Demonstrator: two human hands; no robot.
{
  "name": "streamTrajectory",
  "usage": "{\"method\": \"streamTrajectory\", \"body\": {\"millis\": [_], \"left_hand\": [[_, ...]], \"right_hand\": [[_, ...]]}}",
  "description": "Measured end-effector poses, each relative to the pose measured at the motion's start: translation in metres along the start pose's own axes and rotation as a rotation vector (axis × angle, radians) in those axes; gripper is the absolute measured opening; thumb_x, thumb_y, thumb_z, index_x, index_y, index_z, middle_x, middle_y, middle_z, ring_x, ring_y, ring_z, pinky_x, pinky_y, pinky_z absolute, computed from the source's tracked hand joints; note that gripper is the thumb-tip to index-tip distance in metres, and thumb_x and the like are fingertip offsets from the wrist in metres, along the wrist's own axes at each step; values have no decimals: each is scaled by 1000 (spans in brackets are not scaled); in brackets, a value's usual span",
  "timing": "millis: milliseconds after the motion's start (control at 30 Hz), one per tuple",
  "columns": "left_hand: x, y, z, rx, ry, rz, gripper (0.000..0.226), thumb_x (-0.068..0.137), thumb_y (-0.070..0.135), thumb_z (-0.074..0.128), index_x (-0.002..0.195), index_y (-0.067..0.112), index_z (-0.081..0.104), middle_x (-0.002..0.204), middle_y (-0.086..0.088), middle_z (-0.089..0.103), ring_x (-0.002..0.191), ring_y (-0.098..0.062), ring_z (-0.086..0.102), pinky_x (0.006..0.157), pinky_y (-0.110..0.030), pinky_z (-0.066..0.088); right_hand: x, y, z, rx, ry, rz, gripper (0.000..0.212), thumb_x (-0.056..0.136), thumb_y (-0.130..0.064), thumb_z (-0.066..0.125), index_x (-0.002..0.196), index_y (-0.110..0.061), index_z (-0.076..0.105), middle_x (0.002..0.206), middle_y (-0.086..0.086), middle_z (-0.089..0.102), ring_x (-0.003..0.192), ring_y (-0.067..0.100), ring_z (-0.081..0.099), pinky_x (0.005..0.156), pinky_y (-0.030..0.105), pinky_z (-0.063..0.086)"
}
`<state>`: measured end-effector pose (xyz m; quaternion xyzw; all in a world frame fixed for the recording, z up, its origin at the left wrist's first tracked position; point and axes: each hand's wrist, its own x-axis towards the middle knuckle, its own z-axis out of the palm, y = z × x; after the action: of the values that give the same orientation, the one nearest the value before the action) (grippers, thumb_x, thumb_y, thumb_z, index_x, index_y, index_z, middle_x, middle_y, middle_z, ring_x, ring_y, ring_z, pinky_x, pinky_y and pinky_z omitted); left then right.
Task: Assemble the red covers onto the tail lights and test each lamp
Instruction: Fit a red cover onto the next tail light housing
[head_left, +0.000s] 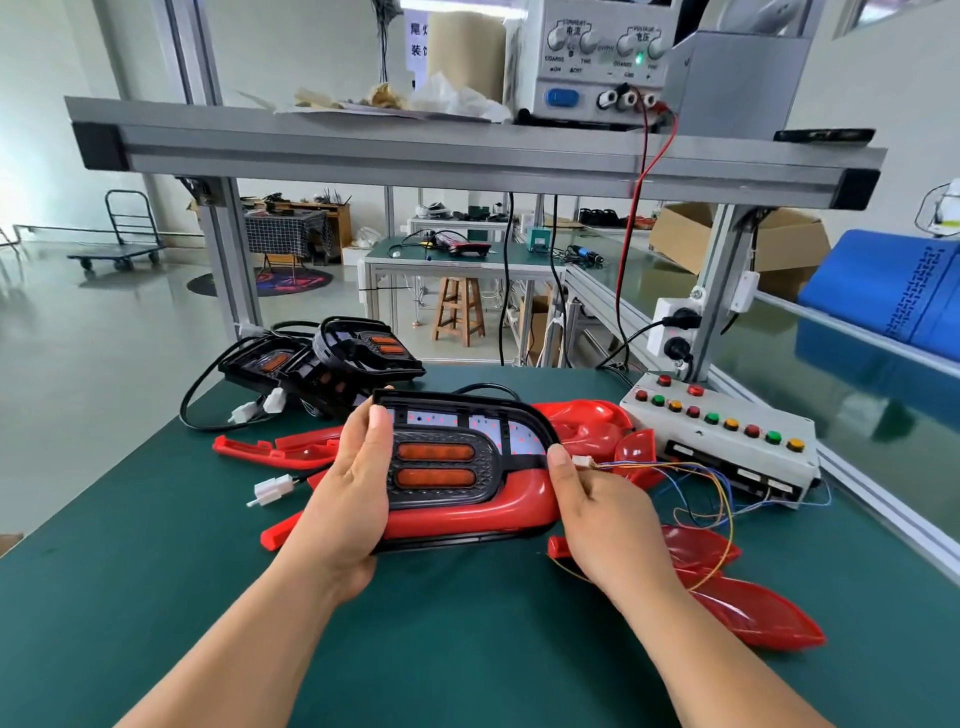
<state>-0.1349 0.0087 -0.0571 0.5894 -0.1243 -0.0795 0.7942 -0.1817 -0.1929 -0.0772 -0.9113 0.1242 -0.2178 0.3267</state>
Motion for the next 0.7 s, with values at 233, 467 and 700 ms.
{"method": "streamTrajectory", "body": {"millis": [233, 467, 700], "left_hand": [[-9, 2, 6, -148, -52, 11, 71, 63, 28, 78, 126, 38, 48, 109, -10, 72, 93, -31, 72, 64, -45, 58], [-10, 4, 5, -186, -201, -55, 69, 70, 14, 80, 130, 32, 50, 120, -13, 67, 106, -34, 67, 71, -44, 57], [-20, 8, -4, -28, -430, -73, 85, 60, 41, 89, 123, 69, 39, 133, 6, 61, 118, -21, 61, 79, -37, 56]], "right_hand": [[1, -5, 4, 332, 117, 137, 85, 64, -86, 28, 105, -17, 53, 79, -4, 61, 75, 15, 61, 70, 34, 46], [0, -9, 6, 954, -189, 339, 70, 64, -80, 54, 98, -20, 66, 76, 1, 71, 61, 18, 66, 44, 21, 46], [1, -9, 4, 1070, -123, 293, 63, 75, -59, 58, 98, -1, 68, 82, 15, 75, 71, 31, 70, 64, 44, 60]]}}
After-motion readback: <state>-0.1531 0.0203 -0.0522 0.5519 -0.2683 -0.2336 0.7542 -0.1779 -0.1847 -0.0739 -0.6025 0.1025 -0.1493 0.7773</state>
